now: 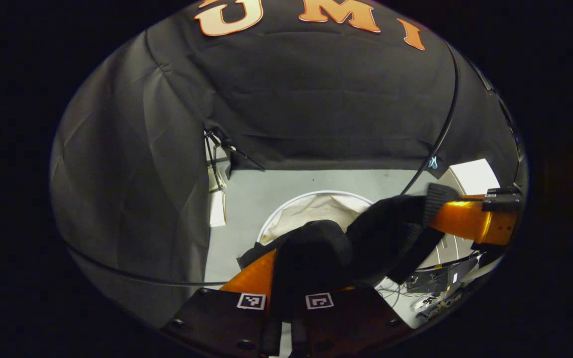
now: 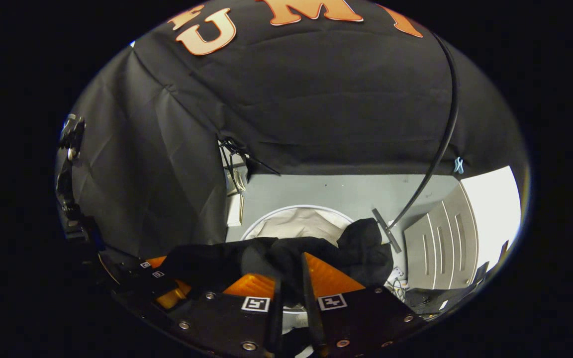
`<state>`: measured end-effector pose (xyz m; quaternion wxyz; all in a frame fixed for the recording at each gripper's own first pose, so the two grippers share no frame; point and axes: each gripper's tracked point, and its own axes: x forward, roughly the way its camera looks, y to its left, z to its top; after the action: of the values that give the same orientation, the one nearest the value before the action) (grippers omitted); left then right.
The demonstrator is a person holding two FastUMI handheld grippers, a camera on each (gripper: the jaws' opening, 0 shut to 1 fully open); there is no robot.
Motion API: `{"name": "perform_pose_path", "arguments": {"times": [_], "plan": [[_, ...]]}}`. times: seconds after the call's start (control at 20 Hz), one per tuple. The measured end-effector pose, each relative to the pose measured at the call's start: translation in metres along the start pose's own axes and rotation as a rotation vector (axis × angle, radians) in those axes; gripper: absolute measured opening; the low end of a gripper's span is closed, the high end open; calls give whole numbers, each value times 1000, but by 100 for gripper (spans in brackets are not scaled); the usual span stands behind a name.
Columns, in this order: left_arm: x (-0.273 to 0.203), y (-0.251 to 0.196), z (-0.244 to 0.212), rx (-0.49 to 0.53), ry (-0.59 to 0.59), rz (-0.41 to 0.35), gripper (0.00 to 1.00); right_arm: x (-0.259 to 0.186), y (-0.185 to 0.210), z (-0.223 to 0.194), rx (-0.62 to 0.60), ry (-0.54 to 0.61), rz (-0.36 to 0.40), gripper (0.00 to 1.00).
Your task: Grasp the clothes on the hanger with both hands and then place them into the laundry hamper below.
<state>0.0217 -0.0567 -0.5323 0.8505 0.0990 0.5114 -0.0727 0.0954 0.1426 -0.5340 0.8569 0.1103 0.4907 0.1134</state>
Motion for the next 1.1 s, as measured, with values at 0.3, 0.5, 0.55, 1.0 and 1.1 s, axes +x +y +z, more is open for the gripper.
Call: {"name": "perform_pose_path", "arguments": {"times": [0.3,0.5,0.55,1.0,1.1], "plan": [[3,22,-4,-40,27,6,36,-9,-12,4,-15,-8,-47,56],[-3,33,-1,-40,7,21,69,-24,-22,5,-38,-31,-87,86],[-9,36,1,-40,-5,26,77,-28,-24,7,-36,-42,-94,88],[-101,48,56,-65,-219,35,99,-131,-27,34,-45,-191,-130,94],[-135,55,80,-76,-302,34,99,-168,-28,48,-33,-253,-135,94]]}}
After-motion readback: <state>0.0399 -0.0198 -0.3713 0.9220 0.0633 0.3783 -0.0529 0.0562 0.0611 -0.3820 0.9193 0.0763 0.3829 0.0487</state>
